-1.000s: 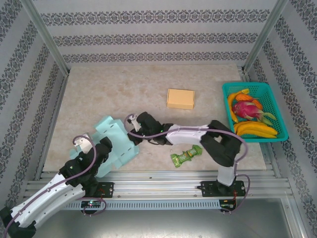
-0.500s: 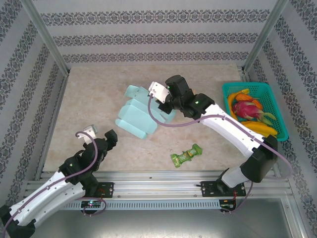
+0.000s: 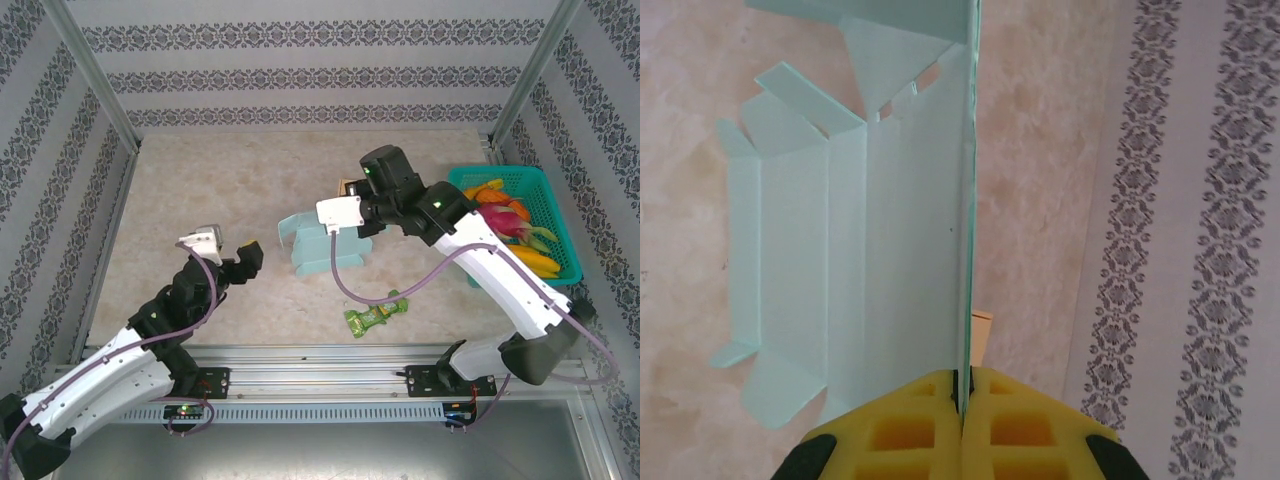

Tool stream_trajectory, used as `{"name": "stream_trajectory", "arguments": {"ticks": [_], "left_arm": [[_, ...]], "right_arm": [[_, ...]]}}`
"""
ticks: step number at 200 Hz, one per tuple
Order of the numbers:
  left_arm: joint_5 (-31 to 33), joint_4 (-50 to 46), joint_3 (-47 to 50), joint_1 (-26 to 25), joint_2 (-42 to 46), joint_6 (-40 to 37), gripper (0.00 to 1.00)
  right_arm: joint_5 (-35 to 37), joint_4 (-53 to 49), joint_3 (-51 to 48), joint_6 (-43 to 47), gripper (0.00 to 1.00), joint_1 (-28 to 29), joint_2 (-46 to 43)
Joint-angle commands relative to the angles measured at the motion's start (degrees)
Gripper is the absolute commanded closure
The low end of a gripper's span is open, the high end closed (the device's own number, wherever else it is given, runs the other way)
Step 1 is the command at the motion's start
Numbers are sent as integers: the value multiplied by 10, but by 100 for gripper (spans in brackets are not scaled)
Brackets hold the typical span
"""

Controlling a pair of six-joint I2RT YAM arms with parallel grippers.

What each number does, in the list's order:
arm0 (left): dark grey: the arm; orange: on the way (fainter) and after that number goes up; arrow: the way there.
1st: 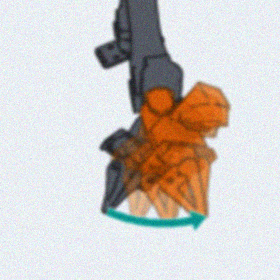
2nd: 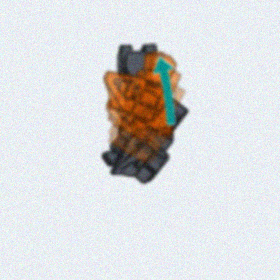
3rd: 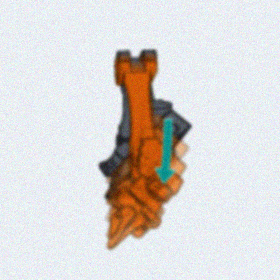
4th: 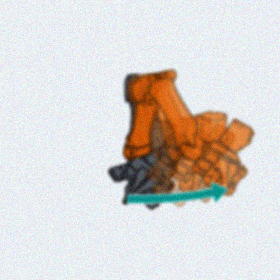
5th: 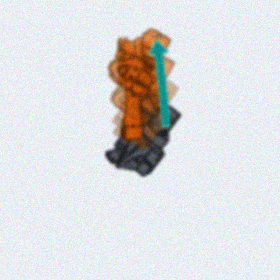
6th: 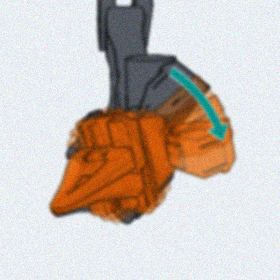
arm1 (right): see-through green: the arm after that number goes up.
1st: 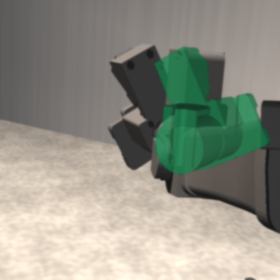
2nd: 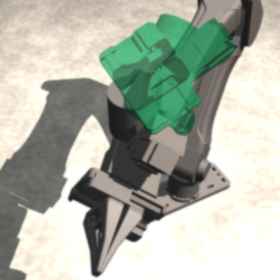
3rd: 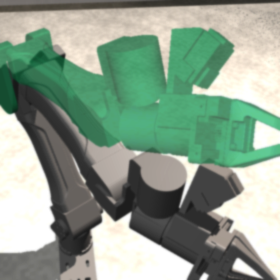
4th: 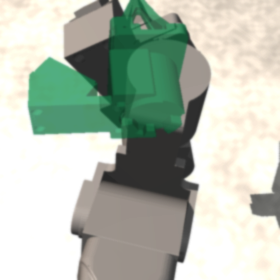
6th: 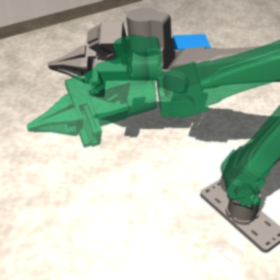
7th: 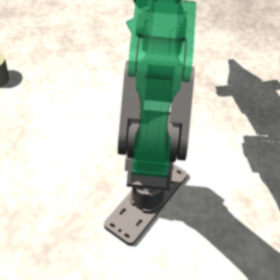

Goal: Fold the paper box

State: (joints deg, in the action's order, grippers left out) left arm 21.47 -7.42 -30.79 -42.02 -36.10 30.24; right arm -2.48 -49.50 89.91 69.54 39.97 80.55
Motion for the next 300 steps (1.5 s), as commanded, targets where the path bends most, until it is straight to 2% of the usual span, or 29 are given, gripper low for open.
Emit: {"name": "stream_trajectory", "arguments": {"ticks": [1, 46, 81, 159, 190, 211, 249, 300], "left_arm": [[-85, 89, -9, -5, 6, -96, 9], [-113, 112, -7, -5, -17, -142, 9], [-128, 114, -26, -5, -74, -154, 8], [-70, 139, -53, -6, -134, -146, 8], [-79, 133, -68, -5, -161, -147, 8], [-97, 139, -61, -6, -152, -140, 8], [-31, 113, -73, -5, -139, -144, 8], [-31, 111, -80, -6, -156, -141, 8]], "right_arm": [[21, 6, 12, 49, 100, 7, 33], [15, -9, 45, 49, 100, 13, 63], [9, -12, 58, 43, 100, 18, 70], [-10, -6, 25, 45, 100, 42, 58], [-28, 7, 5, 39, 100, 48, 51], [-26, 13, 1, 25, 100, 44, 52], [-45, 15, -24, 25, 100, 48, 46], [-76, 17, -47, 17, 100, 50, 38]]}}
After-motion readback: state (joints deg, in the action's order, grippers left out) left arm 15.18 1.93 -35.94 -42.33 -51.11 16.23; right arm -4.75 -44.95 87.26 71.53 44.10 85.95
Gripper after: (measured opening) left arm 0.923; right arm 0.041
